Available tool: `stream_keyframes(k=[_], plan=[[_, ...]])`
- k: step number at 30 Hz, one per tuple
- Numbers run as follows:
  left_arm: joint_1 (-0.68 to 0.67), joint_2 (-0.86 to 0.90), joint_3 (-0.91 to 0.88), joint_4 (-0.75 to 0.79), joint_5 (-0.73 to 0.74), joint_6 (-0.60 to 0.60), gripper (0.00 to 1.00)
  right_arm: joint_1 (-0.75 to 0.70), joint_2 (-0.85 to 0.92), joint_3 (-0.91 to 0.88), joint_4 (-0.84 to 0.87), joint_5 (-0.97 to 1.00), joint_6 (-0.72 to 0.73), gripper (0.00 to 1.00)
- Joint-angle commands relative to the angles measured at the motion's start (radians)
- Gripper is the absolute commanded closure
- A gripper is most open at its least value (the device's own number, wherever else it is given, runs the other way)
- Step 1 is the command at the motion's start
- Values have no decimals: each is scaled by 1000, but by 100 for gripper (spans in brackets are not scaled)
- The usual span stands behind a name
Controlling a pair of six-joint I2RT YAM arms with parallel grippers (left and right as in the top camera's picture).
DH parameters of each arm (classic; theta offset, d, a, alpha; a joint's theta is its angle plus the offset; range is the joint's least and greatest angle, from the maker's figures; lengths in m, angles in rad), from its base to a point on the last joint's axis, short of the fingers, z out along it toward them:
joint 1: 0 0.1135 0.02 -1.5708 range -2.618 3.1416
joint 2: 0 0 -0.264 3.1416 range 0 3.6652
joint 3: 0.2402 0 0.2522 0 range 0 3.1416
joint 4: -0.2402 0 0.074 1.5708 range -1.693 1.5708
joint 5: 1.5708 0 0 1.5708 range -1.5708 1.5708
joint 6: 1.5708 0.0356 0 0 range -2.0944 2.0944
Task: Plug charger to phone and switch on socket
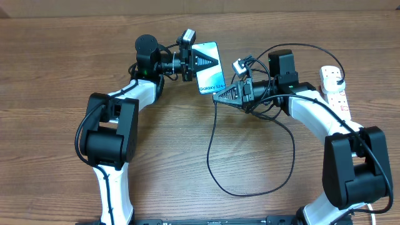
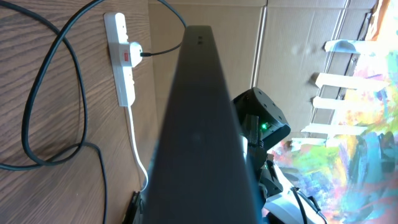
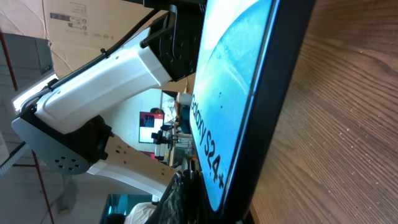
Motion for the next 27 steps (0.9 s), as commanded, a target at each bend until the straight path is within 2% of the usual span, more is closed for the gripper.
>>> stream_keyframes(k=[1, 27], plan=[[-21, -11, 10, 9, 23, 7, 95, 4, -19, 18, 1, 10, -10, 96], [-19, -11, 10, 9, 9, 6, 95, 6, -19, 18, -49, -9, -55, 96]])
